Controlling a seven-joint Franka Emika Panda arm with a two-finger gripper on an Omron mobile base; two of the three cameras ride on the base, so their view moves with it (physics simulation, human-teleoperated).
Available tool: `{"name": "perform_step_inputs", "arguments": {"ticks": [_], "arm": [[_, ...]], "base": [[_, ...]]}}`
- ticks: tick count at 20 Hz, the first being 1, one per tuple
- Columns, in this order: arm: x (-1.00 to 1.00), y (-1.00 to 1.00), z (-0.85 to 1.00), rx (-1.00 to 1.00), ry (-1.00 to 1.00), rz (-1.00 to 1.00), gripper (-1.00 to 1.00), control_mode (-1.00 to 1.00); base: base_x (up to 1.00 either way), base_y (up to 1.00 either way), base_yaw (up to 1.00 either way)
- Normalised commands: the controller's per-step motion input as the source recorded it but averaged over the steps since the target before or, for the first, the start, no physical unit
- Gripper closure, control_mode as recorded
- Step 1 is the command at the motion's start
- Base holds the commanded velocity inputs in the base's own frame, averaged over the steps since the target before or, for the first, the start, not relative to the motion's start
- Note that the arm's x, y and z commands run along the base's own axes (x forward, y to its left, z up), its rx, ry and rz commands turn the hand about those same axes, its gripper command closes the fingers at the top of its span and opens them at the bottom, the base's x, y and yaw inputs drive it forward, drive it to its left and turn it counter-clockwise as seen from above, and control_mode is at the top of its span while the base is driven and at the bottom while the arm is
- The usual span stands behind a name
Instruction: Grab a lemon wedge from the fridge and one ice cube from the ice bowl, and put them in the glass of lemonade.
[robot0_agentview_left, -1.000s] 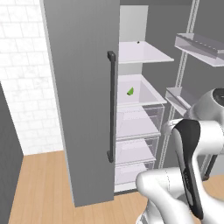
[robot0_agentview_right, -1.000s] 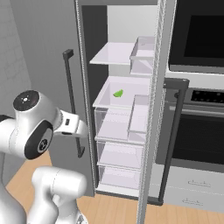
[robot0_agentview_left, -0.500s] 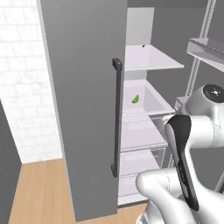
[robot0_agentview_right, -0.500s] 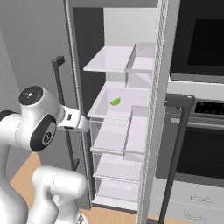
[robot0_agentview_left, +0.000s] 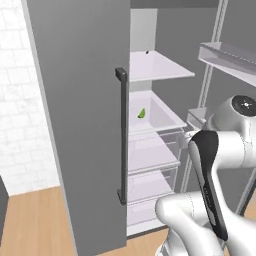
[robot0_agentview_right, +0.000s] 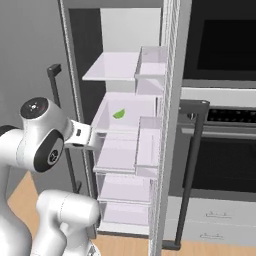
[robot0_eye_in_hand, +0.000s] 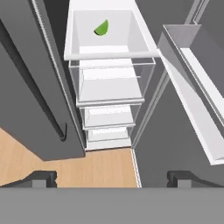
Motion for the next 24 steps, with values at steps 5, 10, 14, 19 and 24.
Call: {"name": "perform_step_inputs", "arguments": {"ticks": [5,10,14,19,24], "arm": [[0.00,0.00,0.00,0.00,0.00,0.00,-1.00,1.00],[0.00,0.00,0.00,0.00,0.00,0.00,-1.00,1.00],[0.00,0.00,0.00,0.00,0.00,0.00,-1.00,1.00],[0.00,0.00,0.00,0.00,0.00,0.00,-1.00,1.00],[0.00,0.00,0.00,0.00,0.00,0.00,-1.00,1.00]], "base": [[0.41,0.07,-0.10],[0.43,0.40,-0.18],[0.55,0.20,-0.19],[0.29,0.28,-0.17],[-0.08,0.01,-0.20]]}}
